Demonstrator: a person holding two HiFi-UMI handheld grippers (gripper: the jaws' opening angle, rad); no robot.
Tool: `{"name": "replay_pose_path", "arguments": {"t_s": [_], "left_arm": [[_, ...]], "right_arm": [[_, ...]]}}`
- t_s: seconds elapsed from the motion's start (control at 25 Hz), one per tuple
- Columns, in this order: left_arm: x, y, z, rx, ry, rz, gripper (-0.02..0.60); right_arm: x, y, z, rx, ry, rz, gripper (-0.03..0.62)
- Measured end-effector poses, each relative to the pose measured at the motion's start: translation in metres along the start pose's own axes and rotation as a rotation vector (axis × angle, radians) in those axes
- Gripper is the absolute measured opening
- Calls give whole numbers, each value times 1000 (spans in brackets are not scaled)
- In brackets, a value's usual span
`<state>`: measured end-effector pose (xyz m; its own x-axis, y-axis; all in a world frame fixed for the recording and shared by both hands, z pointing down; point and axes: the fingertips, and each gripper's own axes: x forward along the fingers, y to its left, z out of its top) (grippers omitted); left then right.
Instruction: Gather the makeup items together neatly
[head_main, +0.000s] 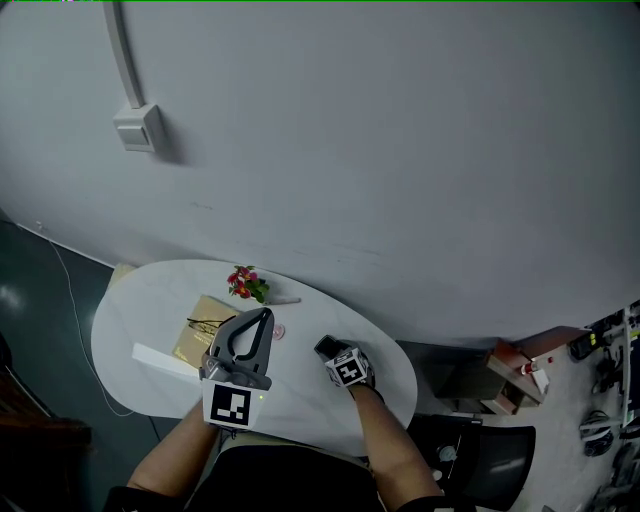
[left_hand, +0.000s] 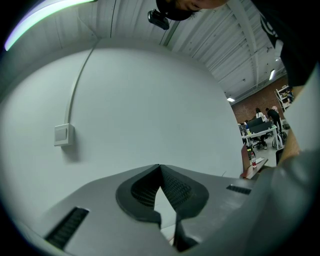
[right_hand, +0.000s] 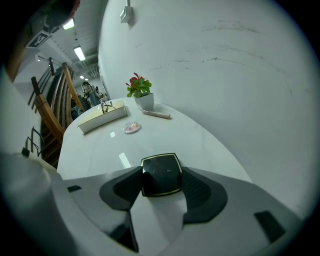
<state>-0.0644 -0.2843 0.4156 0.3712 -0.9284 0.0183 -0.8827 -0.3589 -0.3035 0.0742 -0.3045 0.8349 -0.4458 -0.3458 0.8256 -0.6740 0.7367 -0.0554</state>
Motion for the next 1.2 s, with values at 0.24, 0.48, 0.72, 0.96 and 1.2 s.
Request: {"name": "replay_pose_path", "arguments": {"t_s": [0.24, 0.48, 0.72, 0.96, 1.2], "left_arm": [[3, -9, 5, -16, -10, -17, 17], [7, -17, 11, -23, -25, -35, 17], [6, -29, 12, -22, -26, -51, 17], [4, -35, 17, -19, -35, -54, 17], [0, -46, 20, -24, -35, -63, 17]], "right_arm": [[-18, 0, -24, 11, 21, -2, 253], [-28, -6, -45, 25, 25, -19, 248], [-37, -9, -65, 40, 35, -30, 242], [-45, -13, -80, 43, 29, -40, 239], [-61, -12, -97, 63, 56, -48, 238]]}}
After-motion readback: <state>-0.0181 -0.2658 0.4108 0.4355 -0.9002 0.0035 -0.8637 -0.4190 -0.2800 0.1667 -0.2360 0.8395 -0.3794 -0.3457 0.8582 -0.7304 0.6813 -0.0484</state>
